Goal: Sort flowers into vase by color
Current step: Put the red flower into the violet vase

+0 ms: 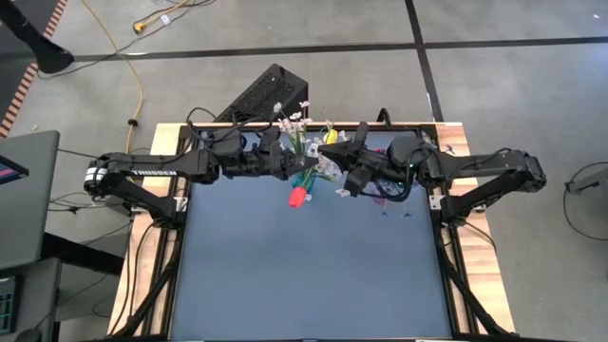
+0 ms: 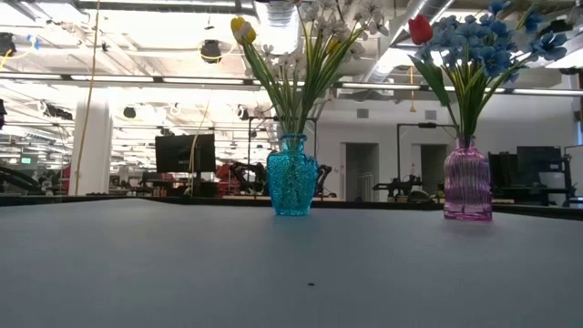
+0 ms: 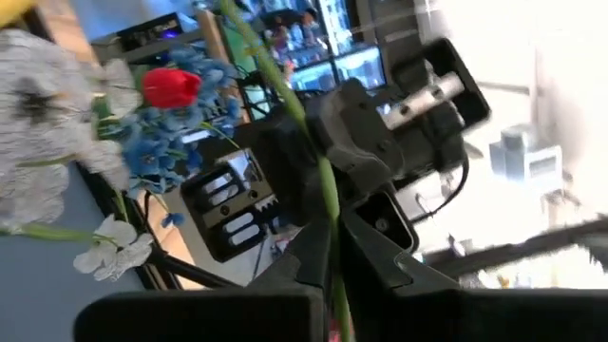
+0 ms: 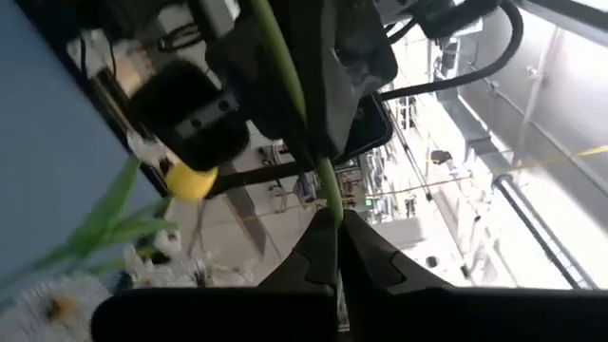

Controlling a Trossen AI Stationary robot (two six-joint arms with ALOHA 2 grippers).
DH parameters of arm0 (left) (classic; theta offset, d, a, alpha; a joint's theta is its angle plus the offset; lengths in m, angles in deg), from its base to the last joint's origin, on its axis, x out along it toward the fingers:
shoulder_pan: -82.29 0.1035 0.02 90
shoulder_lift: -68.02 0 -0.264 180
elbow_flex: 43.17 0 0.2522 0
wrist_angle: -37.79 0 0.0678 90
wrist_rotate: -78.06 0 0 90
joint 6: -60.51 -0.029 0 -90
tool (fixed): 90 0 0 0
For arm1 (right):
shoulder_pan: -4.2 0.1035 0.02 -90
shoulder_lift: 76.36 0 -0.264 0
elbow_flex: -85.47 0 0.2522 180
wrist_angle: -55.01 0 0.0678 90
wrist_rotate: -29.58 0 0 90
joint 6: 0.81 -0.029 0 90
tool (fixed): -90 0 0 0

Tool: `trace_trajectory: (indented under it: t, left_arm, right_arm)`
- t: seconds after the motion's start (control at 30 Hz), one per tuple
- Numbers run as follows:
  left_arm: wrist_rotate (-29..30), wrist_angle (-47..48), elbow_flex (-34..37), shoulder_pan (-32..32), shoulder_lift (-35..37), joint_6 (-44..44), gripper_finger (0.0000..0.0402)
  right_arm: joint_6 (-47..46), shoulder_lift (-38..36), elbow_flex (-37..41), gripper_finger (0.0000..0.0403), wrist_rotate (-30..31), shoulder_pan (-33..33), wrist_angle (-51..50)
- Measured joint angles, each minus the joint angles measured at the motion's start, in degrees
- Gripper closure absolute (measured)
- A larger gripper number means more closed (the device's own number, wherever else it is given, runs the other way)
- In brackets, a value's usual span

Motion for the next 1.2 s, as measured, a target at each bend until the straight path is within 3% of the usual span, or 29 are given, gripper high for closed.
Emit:
trace_trajectory:
  t: [0.4, 0.57, 0.73, 1.0, 1.2]
  left_arm:
    - [-7.5, -9.0, 0.0, 3.7, 0.6, -10.2, 0.0273]
    - [-13.5, -7.8, 0.0, 7.3, 4.6, -22.6, 0.0244]
    - [-8.1, 2.1, 0.0, 6.8, 11.6, -34.8, 0.0248]
    - [4.1, 19.3, 0.0, -0.5, 18.1, -49.6, 0.0262]
    - [11.6, 18.7, 2.2, -11.2, 16.8, -58.1, 0.0262]
  right_arm:
    - [-16.6, -3.6, 0.0, 0.0378, -0.7, -0.3, -0.3]
    - [-27.5, -8.7, 0.0, 0.0378, -3.5, -2.2, -4.0]
    - [-39.2, -15.0, 0.0, 0.0378, -4.3, -7.9, -8.7]
    - [-57.5, -21.9, 0.0, 0.0378, -9.0, -24.0, -20.1]
    - [-67.5, -21.8, 0.0, 0.0378, -24.0, -38.4, -30.0]
